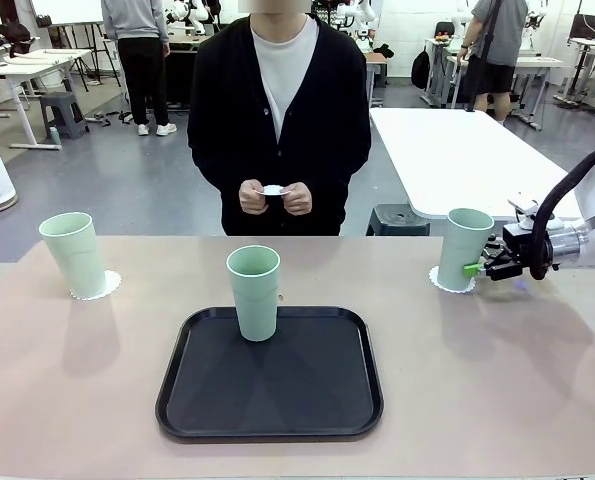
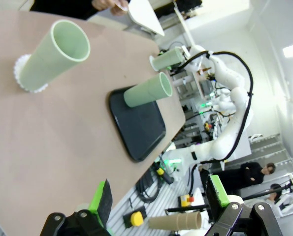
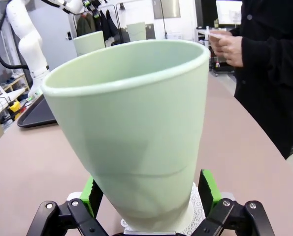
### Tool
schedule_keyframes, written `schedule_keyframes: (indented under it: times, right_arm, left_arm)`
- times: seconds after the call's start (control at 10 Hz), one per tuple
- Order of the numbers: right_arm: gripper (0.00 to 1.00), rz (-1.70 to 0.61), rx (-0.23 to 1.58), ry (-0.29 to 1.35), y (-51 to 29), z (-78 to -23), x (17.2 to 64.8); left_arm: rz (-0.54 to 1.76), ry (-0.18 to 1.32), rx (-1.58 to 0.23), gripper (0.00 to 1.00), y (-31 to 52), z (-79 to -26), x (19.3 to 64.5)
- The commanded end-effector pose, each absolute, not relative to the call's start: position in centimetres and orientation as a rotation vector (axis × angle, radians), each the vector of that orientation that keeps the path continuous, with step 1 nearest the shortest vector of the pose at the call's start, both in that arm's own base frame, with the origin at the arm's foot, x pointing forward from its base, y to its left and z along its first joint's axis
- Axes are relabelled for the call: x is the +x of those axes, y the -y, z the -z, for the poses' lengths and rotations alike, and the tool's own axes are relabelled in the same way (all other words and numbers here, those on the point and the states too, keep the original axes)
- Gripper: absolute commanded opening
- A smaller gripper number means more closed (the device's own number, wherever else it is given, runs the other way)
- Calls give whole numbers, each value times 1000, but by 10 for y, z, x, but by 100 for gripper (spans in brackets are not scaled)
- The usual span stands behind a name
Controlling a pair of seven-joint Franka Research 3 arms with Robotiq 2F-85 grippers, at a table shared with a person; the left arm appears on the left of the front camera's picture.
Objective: Place coasters on the table and set cups on them.
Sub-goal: Take one Reusable plastic cup from the Flat Tray and place it on a coaster set by the human.
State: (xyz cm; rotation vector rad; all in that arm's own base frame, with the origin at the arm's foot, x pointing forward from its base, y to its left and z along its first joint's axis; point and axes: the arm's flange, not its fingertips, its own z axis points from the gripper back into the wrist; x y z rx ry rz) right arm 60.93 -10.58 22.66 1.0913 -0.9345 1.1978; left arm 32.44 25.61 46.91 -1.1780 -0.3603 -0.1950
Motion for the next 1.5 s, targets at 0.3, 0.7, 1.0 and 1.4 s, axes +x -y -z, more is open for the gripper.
schedule_keyframes:
  times: [0.3,0.7,1.0,1.4]
  right_arm:
    - [100,-1184,985,793,121,-235,613]
    - [100,-1137,877,722,143,-255,598]
    - [100,-944,621,528,145,-319,556]
    - [100,-698,309,262,68,-429,496]
  left_arm:
    - [199,359,-1183,100,-257,-471,322]
    - [199,359,-1183,100,-257,-471,322]
    - [199,359,-1183,100,-257,-471,322]
    - [199,359,-1183,100,-257,-471,322]
